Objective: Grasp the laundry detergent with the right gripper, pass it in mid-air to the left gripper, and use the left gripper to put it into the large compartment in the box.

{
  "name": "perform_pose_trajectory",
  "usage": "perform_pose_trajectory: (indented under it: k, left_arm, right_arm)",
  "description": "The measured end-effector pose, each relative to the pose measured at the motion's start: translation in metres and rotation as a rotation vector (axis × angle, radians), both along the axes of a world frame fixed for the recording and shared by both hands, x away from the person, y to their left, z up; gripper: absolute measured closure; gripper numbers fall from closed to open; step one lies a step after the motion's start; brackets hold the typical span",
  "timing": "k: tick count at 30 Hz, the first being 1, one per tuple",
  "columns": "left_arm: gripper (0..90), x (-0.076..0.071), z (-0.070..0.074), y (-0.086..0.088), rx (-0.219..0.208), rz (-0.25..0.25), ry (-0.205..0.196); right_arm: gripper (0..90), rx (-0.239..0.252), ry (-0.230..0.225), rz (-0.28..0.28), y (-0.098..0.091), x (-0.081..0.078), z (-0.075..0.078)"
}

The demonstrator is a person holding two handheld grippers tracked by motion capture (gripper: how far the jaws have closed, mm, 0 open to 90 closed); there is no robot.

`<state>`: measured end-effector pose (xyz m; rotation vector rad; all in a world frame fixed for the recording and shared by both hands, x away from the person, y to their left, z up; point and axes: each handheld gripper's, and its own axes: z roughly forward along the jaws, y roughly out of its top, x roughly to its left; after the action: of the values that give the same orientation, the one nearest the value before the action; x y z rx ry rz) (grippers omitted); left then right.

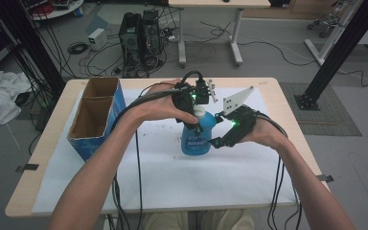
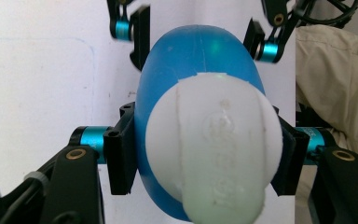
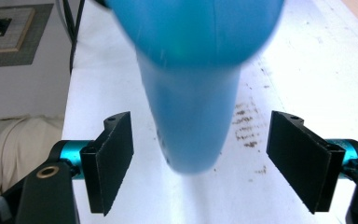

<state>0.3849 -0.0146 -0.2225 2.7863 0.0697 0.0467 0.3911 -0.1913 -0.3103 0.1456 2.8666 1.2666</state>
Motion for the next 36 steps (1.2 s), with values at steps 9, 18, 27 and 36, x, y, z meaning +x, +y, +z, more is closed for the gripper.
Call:
perform_pose_trajectory:
  k: [9, 18, 27, 36]
  left_arm:
    - [38.0, 0.001, 0.012, 0.012, 0.006, 0.055, -0.016]
    - [38.1, 0.003, 0.036, 0.030, -0.001, 0.150, -0.041]
    - [38.1, 0.017, 0.092, 0.079, 0.032, 0.494, -0.037]
    - [38.1, 0.019, 0.118, 0.125, 0.027, 0.686, -0.047]
  right_arm:
    - [13.1, -0.054, -0.027, -0.081, -0.015, -0.001, 0.008]
    - [13.0, -0.120, -0.070, -0.196, -0.035, -0.002, 0.017]
    - [13.0, -0.173, -0.096, -0.248, -0.041, -0.001, 0.019]
    - [13.0, -0.293, -0.133, -0.339, -0.066, 0.000, 0.030]
